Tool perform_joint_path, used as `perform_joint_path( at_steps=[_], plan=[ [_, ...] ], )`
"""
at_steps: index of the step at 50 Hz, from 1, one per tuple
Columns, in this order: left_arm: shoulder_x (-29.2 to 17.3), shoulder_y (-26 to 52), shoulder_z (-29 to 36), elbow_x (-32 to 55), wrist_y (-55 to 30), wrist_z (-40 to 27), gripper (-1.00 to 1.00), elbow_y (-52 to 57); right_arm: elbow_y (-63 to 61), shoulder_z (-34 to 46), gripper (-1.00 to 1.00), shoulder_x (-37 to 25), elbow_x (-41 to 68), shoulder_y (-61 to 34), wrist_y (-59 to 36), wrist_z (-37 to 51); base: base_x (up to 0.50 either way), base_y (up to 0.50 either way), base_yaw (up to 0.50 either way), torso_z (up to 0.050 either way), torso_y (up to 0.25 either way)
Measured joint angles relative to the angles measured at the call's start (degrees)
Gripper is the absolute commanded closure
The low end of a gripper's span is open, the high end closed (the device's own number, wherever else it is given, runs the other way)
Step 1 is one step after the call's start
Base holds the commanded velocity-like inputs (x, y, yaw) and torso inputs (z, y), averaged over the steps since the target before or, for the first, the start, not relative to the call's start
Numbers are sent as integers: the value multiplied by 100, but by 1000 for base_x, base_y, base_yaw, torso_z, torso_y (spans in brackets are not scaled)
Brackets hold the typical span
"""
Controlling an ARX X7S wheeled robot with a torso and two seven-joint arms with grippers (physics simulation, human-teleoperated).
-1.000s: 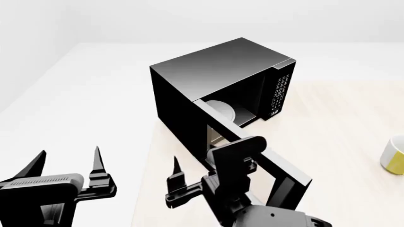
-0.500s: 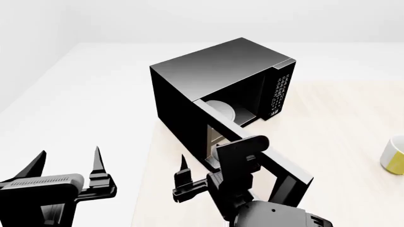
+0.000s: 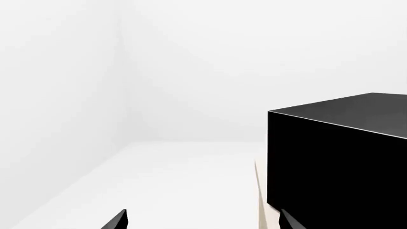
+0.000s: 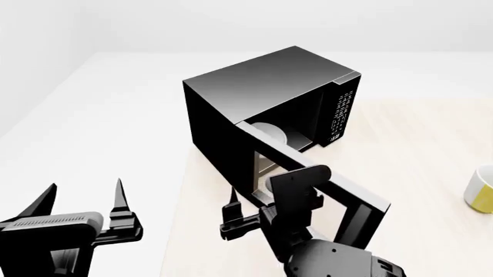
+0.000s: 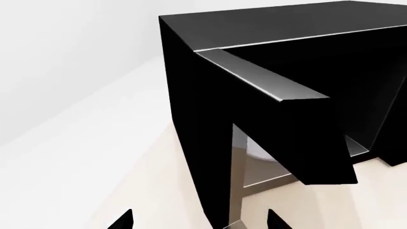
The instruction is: Close the microwave.
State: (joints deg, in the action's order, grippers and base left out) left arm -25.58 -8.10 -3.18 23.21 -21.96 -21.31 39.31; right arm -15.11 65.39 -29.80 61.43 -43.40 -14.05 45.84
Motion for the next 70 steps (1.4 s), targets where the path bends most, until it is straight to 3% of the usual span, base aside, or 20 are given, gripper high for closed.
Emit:
perform_joint_path(
  at_steps=[70],
  plan=[
    [-67, 8, 70, 28, 33, -86, -100, -32, 986, -149, -100, 154, -135, -48, 169, -311, 0, 0, 0, 0, 0]
  ],
)
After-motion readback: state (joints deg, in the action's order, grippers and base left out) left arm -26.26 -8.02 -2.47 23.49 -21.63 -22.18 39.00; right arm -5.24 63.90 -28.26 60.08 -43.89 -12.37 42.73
